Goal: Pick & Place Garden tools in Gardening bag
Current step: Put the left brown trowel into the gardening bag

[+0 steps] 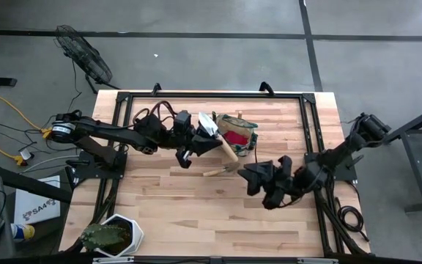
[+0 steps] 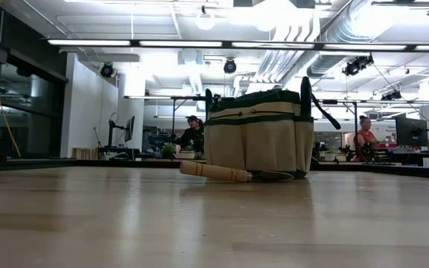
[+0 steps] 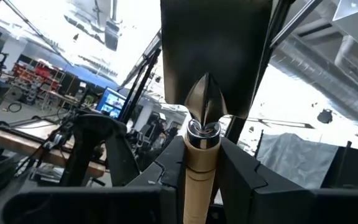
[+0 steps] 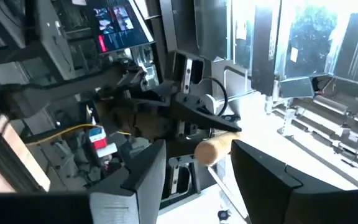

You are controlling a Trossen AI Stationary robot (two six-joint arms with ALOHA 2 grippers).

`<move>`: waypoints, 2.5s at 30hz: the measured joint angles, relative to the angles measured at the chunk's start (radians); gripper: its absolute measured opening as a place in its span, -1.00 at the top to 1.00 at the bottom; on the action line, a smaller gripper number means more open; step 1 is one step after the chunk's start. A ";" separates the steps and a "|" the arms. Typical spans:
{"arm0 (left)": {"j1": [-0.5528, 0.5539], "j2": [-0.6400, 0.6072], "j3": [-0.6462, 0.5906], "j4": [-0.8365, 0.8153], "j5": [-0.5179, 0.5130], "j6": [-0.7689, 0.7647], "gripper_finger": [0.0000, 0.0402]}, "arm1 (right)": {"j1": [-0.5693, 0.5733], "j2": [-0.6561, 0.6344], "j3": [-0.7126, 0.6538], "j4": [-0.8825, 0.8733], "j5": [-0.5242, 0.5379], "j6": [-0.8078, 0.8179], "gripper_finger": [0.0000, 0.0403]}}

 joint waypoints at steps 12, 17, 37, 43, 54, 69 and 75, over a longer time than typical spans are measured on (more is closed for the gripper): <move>0.000 0.004 0.000 0.002 -0.020 0.004 0.72 | -0.106 0.000 0.000 0.000 -0.085 0.047 0.15; 0.000 0.004 0.000 -0.002 -0.020 0.008 0.72 | -0.137 0.000 0.000 0.000 -0.139 0.059 0.15; 0.000 0.005 0.000 -0.024 -0.038 0.011 0.72 | -0.154 0.000 0.000 0.001 -0.146 0.082 0.47; 0.000 0.005 0.000 -0.029 -0.042 0.010 0.72 | -0.158 0.000 0.000 -0.002 -0.147 0.082 0.57; 0.000 0.004 0.000 -0.039 -0.038 0.007 0.72 | -0.158 0.000 0.000 -0.002 -0.149 0.095 0.61; 0.000 0.001 0.001 -0.106 -0.041 -0.001 0.72 | -0.158 0.000 0.000 -0.006 -0.097 0.275 0.64; 0.000 0.001 0.001 -0.136 -0.059 0.001 0.72 | -0.158 0.000 0.000 -0.023 -0.074 0.320 0.62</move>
